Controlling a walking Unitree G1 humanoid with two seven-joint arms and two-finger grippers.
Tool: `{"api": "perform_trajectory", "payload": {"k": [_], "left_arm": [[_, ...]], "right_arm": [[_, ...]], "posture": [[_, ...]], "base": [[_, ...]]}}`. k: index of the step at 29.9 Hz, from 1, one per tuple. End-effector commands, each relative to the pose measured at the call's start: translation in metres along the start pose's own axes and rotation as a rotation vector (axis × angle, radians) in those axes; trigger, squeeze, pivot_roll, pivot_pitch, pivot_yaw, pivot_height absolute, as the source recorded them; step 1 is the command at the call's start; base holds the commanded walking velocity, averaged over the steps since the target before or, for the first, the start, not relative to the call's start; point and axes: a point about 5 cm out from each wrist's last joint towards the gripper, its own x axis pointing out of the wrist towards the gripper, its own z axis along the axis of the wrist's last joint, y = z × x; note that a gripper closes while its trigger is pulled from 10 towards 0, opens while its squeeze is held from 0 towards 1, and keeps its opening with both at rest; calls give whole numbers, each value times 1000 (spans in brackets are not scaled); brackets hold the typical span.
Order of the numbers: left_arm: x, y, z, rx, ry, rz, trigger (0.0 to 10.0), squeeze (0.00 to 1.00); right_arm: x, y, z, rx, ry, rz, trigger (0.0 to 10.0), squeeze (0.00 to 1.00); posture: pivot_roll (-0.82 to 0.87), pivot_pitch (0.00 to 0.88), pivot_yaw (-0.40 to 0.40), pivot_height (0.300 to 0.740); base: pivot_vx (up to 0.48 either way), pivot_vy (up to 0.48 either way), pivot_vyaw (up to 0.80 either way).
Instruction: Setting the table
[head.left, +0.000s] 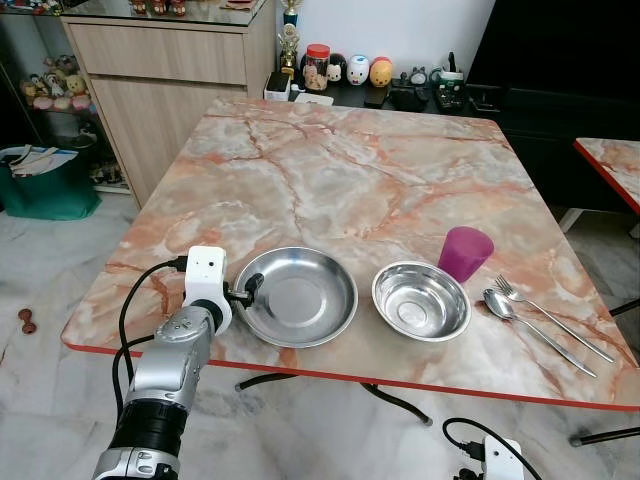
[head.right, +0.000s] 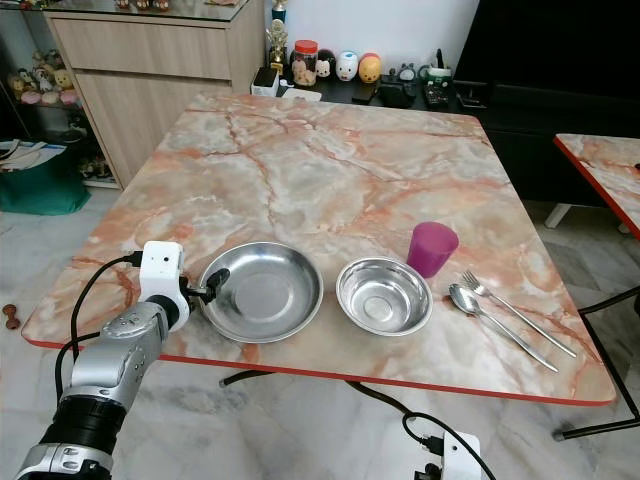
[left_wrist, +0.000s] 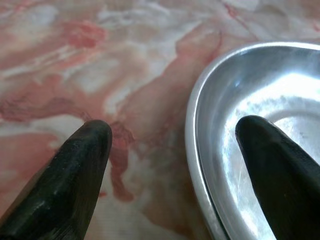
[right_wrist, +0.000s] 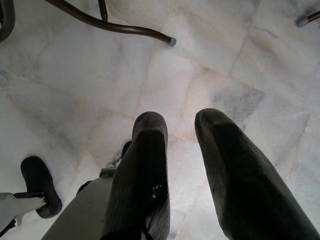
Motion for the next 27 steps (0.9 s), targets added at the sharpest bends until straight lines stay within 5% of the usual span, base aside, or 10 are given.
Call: {"api": "perform_trajectory", "payload": {"k": [1,12,13,15,27], "left_arm": [[1,-4,-2,17,29,-16,10000,0],[2,-8,-6,83,76,-66,10000,0],[2,-9,-7,91,80,-75,3961,0],[1,-12,-8,99,85,-87,0,0],[1,-21,-8,126,105,-158,0,0]], "right_arm": [[-1,-4,-1,12,3,-16,10000,0],[0,-4,0,14,2,-14,10000,0],[0,-4,0,15,2,-14,10000,0],[0,-3,0,17,1,-14,10000,0],[0,-3,0,15,0,-14,10000,0]], "posture": [[114,0,-90,740],[114,0,-88,740],[113,0,-87,740],[112,0,-86,740],[109,0,-81,740]], "base": [[0,0,0],[0,0,0],[0,0,0],[0,0,0],[0,0,0]]}}
